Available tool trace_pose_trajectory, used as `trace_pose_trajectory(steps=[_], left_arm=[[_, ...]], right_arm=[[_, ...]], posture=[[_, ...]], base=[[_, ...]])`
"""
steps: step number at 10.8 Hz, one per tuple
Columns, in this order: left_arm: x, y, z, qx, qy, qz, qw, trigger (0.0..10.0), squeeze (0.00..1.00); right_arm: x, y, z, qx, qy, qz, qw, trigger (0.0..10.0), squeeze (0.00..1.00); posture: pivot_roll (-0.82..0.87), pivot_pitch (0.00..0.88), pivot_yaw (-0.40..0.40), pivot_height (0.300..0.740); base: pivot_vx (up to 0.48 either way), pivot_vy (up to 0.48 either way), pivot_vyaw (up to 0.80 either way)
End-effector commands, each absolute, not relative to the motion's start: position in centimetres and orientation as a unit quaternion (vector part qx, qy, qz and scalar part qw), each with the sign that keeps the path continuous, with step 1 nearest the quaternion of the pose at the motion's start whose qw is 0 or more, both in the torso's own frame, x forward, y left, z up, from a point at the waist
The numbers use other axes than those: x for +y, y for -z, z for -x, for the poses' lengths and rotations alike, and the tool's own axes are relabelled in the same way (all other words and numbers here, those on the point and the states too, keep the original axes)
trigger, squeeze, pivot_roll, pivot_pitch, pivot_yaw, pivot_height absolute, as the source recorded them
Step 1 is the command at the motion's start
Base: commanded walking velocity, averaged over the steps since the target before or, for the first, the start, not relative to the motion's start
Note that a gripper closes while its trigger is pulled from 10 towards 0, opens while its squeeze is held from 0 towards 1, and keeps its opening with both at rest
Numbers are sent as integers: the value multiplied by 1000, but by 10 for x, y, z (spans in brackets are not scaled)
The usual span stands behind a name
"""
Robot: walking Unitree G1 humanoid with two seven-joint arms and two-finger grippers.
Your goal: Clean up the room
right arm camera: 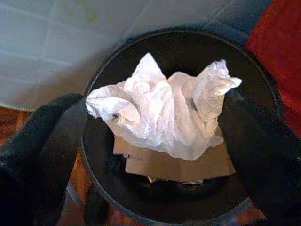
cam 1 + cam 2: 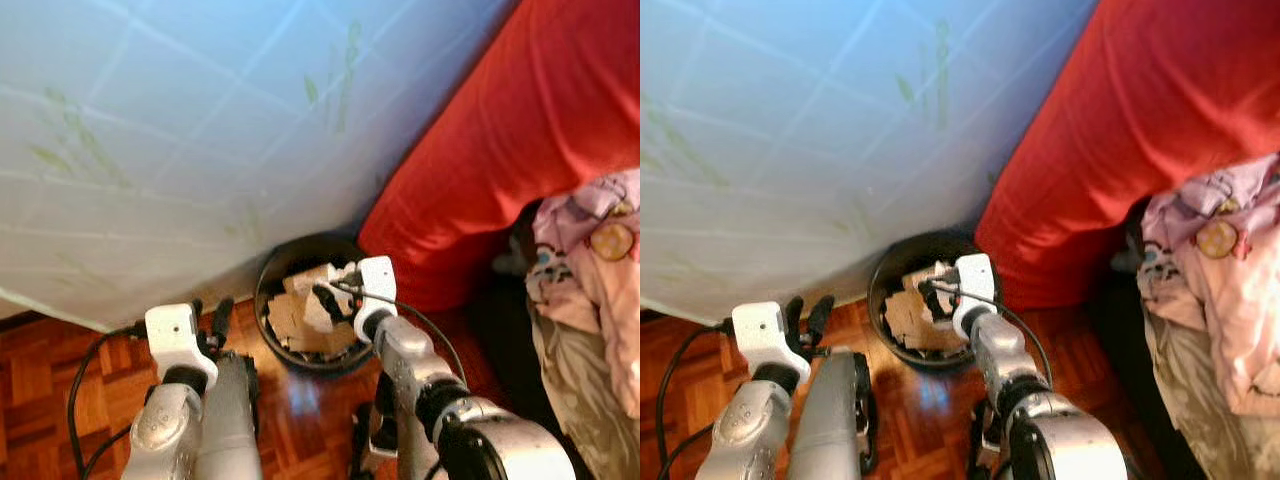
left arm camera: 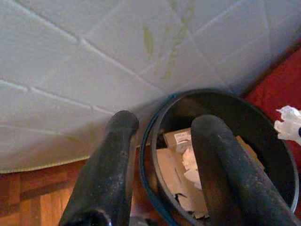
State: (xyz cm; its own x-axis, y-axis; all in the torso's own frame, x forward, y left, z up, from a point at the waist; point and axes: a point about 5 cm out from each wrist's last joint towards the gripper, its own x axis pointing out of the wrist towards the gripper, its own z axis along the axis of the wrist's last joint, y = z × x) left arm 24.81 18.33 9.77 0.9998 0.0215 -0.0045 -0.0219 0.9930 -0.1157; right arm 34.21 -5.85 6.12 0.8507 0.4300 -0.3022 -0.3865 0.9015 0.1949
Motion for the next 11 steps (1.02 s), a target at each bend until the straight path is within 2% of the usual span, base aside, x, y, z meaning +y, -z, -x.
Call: trace_pose_trajectory(steps=[1, 6, 8, 9, 11], left_arm=[[182, -92, -242, 18, -10, 63, 998, 10000, 0], [181, -94, -233, 23, -14, 63, 998, 10000, 0], [179, -95, -229, 25, -17, 66, 997, 10000, 0], [176, -100, -228, 24, -17, 70, 997, 10000, 0], [175, -105, -225, 22, -18, 71, 997, 10000, 0]], right_arm=[[-59, -47, -333, 204, -212, -54, 954, 10000, 0], [-75, -25, -323, 267, -171, 27, 948, 10000, 0], [-79, -18, -318, 286, -171, 65, 941, 10000, 0], [-84, -12, -314, 302, -171, 102, 932, 10000, 0], [-76, -15, -315, 289, -196, 93, 932, 10000, 0]], posture=[[253, 406, -79, 585], [275, 435, -86, 585], [276, 480, -88, 585], [285, 540, -90, 585], [290, 579, -95, 585]], base=[[0, 0, 0], [0, 0, 0], [0, 0, 0], [0, 0, 0], [0, 0, 0]])
